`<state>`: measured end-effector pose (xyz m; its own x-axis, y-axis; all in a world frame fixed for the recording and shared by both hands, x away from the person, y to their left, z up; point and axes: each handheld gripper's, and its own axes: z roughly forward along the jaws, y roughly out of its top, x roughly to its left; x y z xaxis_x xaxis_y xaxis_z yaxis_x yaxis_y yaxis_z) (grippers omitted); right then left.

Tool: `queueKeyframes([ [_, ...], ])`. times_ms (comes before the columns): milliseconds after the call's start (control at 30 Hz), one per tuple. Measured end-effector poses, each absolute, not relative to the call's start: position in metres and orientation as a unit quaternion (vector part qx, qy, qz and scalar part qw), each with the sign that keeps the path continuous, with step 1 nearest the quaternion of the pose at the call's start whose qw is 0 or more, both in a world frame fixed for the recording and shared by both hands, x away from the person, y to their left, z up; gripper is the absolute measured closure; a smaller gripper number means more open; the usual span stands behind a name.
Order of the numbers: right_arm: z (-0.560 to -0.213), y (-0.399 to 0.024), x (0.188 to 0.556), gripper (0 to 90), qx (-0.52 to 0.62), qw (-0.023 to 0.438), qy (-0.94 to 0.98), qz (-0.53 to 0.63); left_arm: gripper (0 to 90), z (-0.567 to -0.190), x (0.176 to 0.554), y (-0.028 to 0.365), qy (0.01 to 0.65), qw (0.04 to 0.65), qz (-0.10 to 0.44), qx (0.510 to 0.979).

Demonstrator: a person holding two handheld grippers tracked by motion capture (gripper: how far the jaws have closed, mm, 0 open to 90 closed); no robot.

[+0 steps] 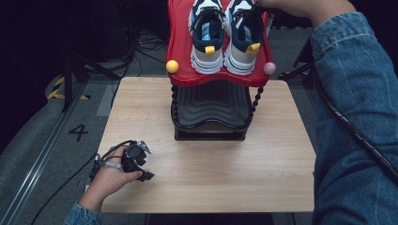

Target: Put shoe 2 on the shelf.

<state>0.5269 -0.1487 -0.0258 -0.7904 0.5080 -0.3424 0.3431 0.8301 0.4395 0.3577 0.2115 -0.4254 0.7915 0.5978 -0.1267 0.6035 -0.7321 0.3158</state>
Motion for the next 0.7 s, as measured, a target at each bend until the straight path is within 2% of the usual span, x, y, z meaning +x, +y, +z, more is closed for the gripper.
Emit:
queueKeyframes([
  [167, -0.019, -0.169, 0.500, 57.1, 0.221, 0.215, 0.924, 0.227, 34.9, -0.425, 0.358, 0.212, 0.325, 0.172, -0.008, 0.930],
  [300, -0.029, -0.192, 0.474, 57.1, 0.219, 0.203, 0.926, 0.229, 34.8, -0.425, 0.359, 0.212, 0.324, 0.174, -0.006, 0.930],
  [467, -0.057, -0.233, 0.443, 57.2, 0.232, 0.171, 0.925, 0.247, 34.7, -0.424, 0.362, 0.208, 0.329, 0.168, -0.008, 0.929],
  [700, -0.114, -0.282, 0.414, 57.1, 0.250, 0.158, 0.924, 0.240, 34.4, -0.420, 0.368, 0.204, 0.337, 0.174, -0.002, 0.925],
])
